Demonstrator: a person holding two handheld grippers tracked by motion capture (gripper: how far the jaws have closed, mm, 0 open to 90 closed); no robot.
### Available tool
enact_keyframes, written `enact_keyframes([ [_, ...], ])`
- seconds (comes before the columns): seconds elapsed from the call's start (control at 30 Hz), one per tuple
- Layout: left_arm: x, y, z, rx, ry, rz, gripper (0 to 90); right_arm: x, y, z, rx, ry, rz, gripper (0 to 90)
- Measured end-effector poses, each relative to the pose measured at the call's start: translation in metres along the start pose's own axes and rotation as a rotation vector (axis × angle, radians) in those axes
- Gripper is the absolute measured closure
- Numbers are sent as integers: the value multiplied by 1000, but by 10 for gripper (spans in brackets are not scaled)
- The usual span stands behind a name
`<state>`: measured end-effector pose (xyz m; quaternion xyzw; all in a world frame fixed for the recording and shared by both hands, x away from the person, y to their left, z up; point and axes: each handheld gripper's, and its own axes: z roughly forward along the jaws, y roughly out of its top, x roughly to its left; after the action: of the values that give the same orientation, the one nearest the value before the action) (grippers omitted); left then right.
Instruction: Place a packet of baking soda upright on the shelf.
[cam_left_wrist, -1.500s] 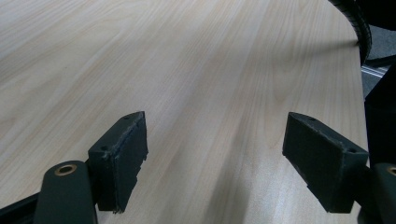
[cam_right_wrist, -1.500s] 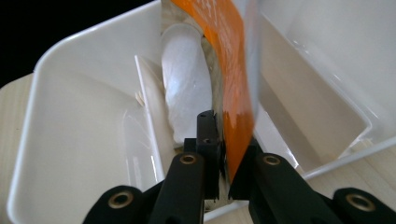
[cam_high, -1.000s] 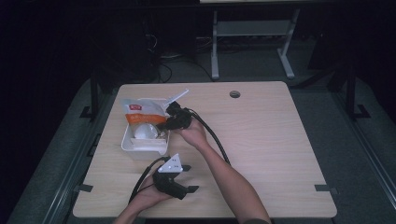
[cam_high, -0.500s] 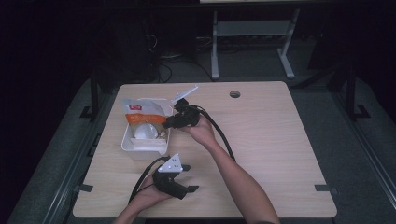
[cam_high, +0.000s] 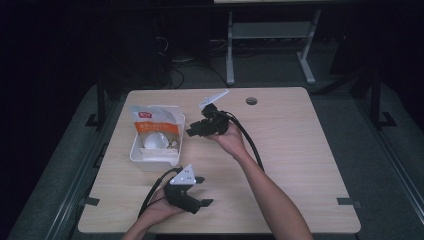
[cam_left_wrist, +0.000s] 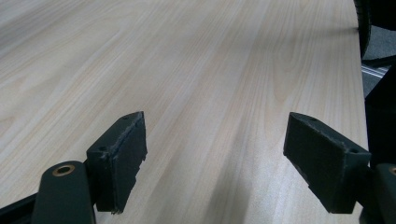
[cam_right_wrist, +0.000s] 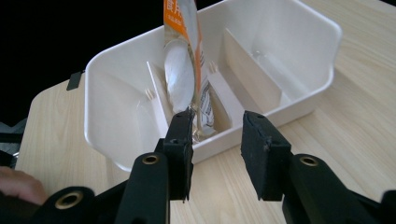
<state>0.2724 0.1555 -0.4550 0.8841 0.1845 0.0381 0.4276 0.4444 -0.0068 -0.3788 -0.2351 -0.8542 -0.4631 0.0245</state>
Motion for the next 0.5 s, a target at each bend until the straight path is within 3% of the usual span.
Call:
enact_keyframes([
  [0.5,1,-1,1,2,3,-7,209,-5,-18,-40,-10,-6,24,539],
])
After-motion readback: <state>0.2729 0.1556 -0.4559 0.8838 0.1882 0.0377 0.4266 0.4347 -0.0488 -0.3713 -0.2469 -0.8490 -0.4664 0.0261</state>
